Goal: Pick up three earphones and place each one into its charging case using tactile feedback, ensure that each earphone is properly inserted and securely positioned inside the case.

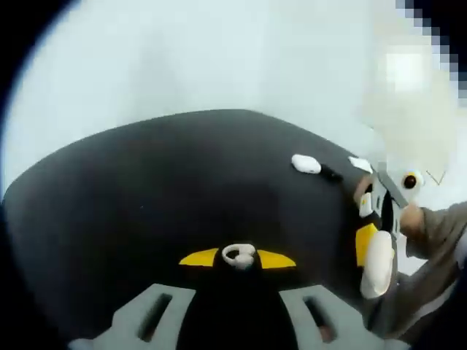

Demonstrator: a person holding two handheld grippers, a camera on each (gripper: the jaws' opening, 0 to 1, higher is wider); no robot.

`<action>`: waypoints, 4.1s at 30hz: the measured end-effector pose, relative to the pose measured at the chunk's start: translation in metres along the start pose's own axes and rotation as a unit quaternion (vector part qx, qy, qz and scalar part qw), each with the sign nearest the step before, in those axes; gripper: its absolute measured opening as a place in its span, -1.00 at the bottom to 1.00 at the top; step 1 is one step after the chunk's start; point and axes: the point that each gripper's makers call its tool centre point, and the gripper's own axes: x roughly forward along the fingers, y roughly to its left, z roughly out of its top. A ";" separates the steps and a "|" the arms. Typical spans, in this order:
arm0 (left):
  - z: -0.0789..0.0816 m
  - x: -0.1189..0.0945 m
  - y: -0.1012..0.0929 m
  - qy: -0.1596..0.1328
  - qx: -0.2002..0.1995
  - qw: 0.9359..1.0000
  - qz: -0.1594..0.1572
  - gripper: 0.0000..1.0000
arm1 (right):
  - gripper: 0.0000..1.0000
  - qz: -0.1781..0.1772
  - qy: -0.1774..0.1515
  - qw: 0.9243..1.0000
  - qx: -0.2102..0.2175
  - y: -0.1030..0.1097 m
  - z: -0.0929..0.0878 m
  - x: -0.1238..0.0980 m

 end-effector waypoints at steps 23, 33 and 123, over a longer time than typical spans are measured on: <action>0.046 0.035 -0.104 -0.050 0.128 0.986 -0.096 -0.68 | -0.59 -0.001 0.000 1.000 -0.001 -0.003 -0.001 0.001; 0.027 0.039 -0.091 -0.030 0.111 0.990 -0.085 -0.68 | -0.59 0.000 -0.001 1.000 -0.001 -0.002 -0.002 0.002; -0.039 -0.022 -0.123 -0.114 0.142 0.964 -0.195 -0.64 | -0.81 -0.069 0.201 0.921 0.326 -0.099 -0.047 -0.028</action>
